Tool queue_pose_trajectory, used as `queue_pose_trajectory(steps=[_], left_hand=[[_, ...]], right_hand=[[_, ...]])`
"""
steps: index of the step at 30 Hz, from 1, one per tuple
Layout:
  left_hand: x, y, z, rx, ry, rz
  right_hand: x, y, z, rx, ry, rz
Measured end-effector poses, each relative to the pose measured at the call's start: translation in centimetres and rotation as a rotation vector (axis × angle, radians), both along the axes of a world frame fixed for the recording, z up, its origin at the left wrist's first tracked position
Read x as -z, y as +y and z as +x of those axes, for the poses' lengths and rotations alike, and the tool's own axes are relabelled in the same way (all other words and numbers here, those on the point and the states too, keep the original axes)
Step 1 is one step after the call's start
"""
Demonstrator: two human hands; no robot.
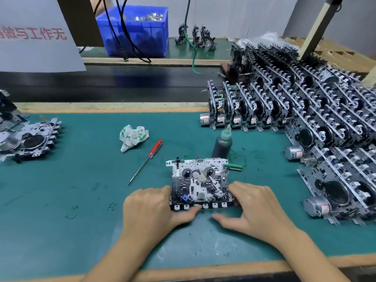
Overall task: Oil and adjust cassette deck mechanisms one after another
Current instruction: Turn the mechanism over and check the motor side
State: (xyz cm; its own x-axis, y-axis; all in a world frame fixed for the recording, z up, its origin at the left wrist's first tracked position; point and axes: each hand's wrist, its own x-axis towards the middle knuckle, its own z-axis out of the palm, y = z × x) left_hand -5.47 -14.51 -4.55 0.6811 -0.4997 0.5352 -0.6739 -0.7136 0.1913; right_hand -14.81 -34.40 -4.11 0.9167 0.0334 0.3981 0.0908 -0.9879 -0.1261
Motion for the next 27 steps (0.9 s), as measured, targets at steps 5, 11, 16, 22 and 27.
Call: queue_pose_trajectory(steps=[5, 11, 16, 22, 27], left_hand=[[0.0, 0.6, 0.7, 0.104, 0.074, 0.017], [0.0, 0.2, 0.5, 0.032, 0.149, 0.000], [-0.3, 0.7, 1.0, 0.143, 0.201, -0.019], [0.0, 1.3, 0.8, 0.255, 0.203, -0.002], [0.0, 1.7, 0.9, 0.277, 0.183, 0.022]], right_hand=[[0.4, 0.6, 0.1, 0.077, -0.055, 0.008], [0.5, 0.5, 0.1, 0.034, -0.012, 0.099], [0.8, 0.7, 0.1, 0.060, -0.023, 0.095], [0.5, 0.7, 0.1, 0.084, -0.046, 0.079], [0.7, 1.0, 0.2, 0.090, -0.055, 0.071]])
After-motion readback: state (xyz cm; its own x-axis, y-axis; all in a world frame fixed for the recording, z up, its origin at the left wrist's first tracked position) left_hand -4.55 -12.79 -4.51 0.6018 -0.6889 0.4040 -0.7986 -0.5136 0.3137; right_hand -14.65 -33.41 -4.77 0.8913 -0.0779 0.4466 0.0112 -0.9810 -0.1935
